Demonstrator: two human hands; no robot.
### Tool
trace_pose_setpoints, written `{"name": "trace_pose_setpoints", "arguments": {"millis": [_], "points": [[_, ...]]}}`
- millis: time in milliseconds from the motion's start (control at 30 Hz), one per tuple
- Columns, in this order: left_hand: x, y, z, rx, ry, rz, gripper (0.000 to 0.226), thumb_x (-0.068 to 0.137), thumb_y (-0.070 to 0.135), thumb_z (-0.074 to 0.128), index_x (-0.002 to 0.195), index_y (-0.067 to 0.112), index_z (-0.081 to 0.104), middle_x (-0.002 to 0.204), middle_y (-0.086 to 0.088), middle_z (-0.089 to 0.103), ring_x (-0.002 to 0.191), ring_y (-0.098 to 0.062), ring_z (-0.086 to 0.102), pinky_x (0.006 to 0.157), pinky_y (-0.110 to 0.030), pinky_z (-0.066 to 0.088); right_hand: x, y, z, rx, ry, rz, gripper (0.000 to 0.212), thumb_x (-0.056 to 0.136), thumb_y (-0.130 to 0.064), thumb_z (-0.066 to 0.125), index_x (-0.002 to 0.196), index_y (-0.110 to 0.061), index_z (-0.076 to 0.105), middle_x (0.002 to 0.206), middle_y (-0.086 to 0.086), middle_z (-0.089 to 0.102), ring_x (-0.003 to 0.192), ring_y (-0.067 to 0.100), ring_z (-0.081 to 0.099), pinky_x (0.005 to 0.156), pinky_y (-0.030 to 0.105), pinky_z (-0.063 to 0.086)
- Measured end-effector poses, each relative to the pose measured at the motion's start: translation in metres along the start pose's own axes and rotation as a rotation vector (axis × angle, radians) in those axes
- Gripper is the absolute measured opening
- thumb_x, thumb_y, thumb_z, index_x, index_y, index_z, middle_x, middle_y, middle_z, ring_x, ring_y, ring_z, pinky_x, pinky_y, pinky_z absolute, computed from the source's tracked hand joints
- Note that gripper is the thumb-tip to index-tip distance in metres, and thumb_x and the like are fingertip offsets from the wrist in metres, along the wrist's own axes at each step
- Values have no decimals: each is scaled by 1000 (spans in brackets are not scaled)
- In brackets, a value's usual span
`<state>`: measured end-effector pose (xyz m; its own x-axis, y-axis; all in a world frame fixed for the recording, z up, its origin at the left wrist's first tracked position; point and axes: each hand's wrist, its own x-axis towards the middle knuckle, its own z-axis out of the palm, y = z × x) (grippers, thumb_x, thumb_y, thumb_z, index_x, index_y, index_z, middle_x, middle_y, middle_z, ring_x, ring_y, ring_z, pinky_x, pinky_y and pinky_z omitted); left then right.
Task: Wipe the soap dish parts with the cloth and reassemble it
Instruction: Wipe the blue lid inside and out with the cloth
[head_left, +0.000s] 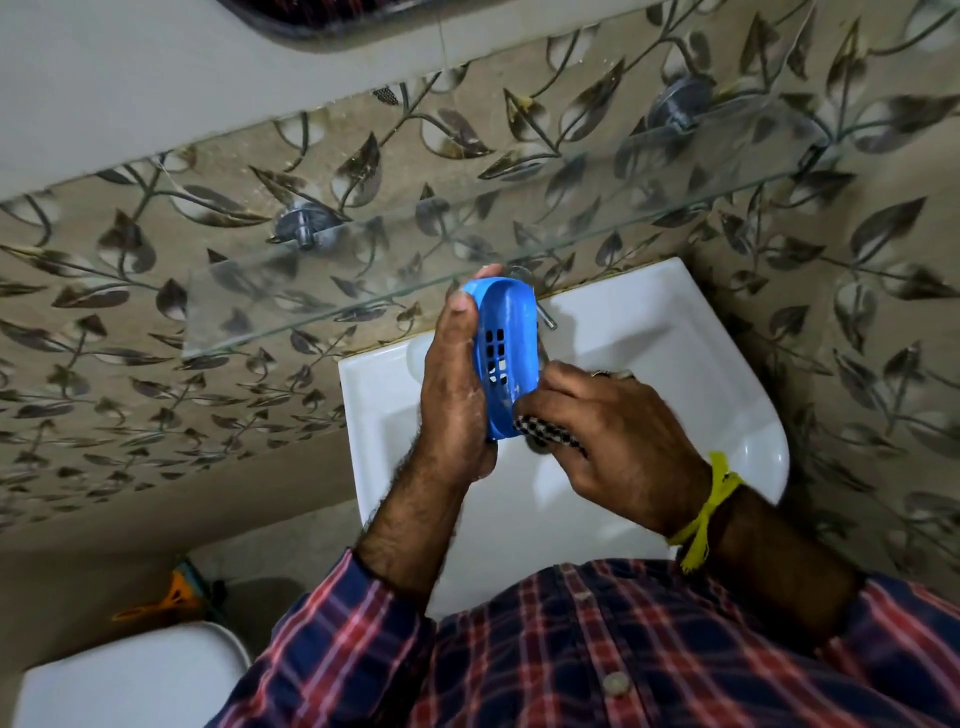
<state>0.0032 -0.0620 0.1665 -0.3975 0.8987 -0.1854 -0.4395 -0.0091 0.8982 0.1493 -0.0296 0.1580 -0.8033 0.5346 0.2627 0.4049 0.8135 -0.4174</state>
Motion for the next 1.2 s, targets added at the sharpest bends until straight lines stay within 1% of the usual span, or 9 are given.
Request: {"name": "trace_pose_setpoints", "arguments": {"millis": [100, 200, 367, 533, 667, 867, 1000, 1100, 1200], "points": [[0, -1, -2, -24, 5, -15, 39, 99, 49, 41, 121, 28, 65, 88, 1, 70, 72, -15, 62, 64, -29, 52, -3, 1, 4, -45, 25, -69, 32, 75, -5, 64, 104, -17, 69, 95, 4, 63, 64, 30, 59, 53, 37, 47], [-1, -2, 0, 11, -2, 4, 38, 97, 51, 40, 117, 31, 67, 86, 0, 70, 70, -17, 62, 65, -31, 53, -4, 10, 6, -99, 62, -38, 29, 79, -9, 54, 102, -18, 68, 94, 3, 62, 64, 30, 59, 59, 37, 46], [1, 1, 0, 28, -1, 12, 38, 95, 52, 45, 117, 31, 66, 86, 1, 71, 68, -16, 64, 63, -31, 54, -7, 12, 11, -168, 110, -83, 26, 87, -11, 50, 102, -19, 70, 97, 3, 64, 67, 28, 60, 63, 38, 45], [0, -3, 3, 94, 21, 10, 39, 96, 54, 39, 115, 36, 68, 90, -1, 70, 77, -23, 62, 72, -38, 51, -2, 22, 16, -251, 191, -62, 24, 84, -8, 57, 100, -18, 72, 90, 3, 65, 69, 28, 61, 65, 39, 43], [1, 0, 2, 71, 41, -7, 39, 96, 54, 39, 116, 37, 68, 88, 1, 71, 74, -21, 63, 70, -36, 52, -4, 14, 19, -282, 256, -34, 22, 84, -7, 62, 100, -17, 73, 91, 2, 66, 70, 27, 60, 67, 39, 44], [-1, -4, 7, 47, 52, -29, 39, 91, 57, 41, 109, 41, 71, 95, -4, 72, 84, -26, 65, 80, -45, 53, 16, 19, 8, -327, 265, 61, 36, 69, -6, 66, 102, -19, 69, 89, 3, 62, 67, 27, 58, 65, 40, 45], [0, -7, 5, 53, 51, -27, 37, 99, 53, 38, 107, 40, 72, 90, -5, 71, 78, -28, 63, 71, -41, 54, 3, 16, 13, -339, 227, 31, 32, 71, -5, 70, 101, -17, 70, 89, 4, 62, 68, 27, 59, 65, 39, 45], [-4, -14, 8, 122, 50, -13, 42, 94, 56, 39, 118, 35, 67, 100, -9, 71, 84, -28, 65, 74, -43, 56, 8, 18, 11, -347, 227, 84, 30, 70, -8, 69, 98, -20, 69, 87, 3, 60, 67, 27, 59, 64, 38, 44], [-6, -19, 11, 85, 81, -115, 53, 88, 61, 46, 121, 25, 67, 112, -15, 73, 102, -37, 69, 87, -49, 57, 27, 25, 6, -343, 300, 175, 29, 73, -7, 63, 99, -19, 69, 87, 4, 60, 67, 27, 60, 63, 37, 42]]}}
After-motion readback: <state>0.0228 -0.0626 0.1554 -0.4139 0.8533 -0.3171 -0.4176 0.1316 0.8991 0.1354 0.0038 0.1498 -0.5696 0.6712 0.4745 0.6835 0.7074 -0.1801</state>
